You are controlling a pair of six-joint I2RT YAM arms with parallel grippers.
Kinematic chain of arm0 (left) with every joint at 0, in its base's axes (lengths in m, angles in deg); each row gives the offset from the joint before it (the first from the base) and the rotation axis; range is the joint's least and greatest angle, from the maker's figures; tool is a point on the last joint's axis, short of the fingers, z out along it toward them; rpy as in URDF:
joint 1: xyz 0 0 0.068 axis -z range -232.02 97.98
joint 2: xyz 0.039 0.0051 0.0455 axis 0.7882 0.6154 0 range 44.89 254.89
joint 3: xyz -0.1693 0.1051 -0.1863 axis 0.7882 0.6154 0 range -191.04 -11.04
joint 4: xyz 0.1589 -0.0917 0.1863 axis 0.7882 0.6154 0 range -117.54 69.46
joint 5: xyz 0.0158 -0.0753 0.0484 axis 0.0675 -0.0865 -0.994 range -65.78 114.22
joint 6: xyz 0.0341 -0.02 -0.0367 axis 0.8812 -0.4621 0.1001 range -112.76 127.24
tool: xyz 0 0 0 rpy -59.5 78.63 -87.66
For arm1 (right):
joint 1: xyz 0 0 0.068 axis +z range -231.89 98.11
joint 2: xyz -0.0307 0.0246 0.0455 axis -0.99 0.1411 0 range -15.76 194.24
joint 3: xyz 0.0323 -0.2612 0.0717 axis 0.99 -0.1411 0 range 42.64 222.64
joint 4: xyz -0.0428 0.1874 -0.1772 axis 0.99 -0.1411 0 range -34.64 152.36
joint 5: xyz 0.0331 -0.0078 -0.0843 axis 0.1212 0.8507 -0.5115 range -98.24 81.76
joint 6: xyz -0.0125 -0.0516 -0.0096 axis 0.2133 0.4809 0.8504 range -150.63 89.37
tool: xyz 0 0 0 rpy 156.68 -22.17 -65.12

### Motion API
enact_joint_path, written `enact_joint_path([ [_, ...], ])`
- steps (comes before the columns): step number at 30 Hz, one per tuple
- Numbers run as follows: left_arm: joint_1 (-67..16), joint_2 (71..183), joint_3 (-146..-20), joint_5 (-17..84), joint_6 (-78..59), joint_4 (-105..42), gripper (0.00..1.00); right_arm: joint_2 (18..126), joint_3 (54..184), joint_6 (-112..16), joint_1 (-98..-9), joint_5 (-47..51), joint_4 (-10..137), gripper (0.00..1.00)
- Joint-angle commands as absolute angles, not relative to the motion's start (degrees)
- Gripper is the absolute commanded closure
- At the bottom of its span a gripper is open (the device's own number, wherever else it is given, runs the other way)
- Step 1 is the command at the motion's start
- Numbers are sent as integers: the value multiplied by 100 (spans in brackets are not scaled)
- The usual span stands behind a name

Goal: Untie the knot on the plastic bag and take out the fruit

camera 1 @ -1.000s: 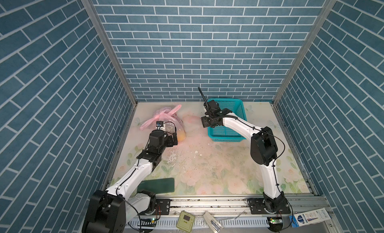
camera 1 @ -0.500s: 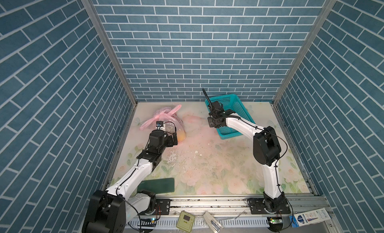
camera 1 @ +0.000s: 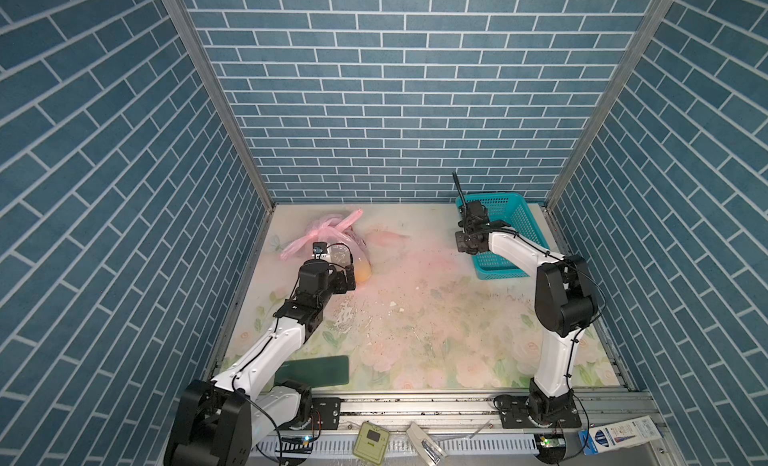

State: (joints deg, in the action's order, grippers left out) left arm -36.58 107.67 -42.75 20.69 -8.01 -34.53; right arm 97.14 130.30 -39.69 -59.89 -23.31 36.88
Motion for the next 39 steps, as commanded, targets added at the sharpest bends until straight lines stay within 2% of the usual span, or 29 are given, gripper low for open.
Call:
enact_joint_path([
  [1, -3625, 10755, -4407, 2095, -788, -3326, 0, 9690, 12831, -3468, -6261, -2392, 3628, 94],
  [10, -3621, 10742, -4469, 2123, -779, -3267, 0, 10000, 13194, -3306, -6710, -2424, 3497, 94],
  [12, -3623, 10709, -4483, 2131, -779, -3231, 0, 10066, 13262, -3268, -6730, -2424, 3466, 92],
  [14, -3620, 10666, -4576, 2096, -793, -3115, 0, 10082, 13355, -3225, -6732, -2315, 3378, 83],
  [18, -3624, 10671, -5075, 1581, -963, -2378, 0, 9894, 13302, -3241, -6721, -2079, 3350, 52],
  [22, -3628, 10983, -6001, 1141, -952, -1606, 0, 9570, 13249, -3367, -6693, -1899, 3200, 39],
  [26, -3633, 11534, -6911, 975, -865, -976, 0, 9094, 13111, -3475, -6616, -1847, 3093, 33],
  [33, -3742, 12728, -8259, 791, -965, -210, 1, 8383, 12974, -3593, -6519, -1822, 2842, 30],
  [39, -3970, 13732, -9241, 748, -1229, 489, 8, 8028, 12812, -3617, -6515, -1853, 2726, 30],
])
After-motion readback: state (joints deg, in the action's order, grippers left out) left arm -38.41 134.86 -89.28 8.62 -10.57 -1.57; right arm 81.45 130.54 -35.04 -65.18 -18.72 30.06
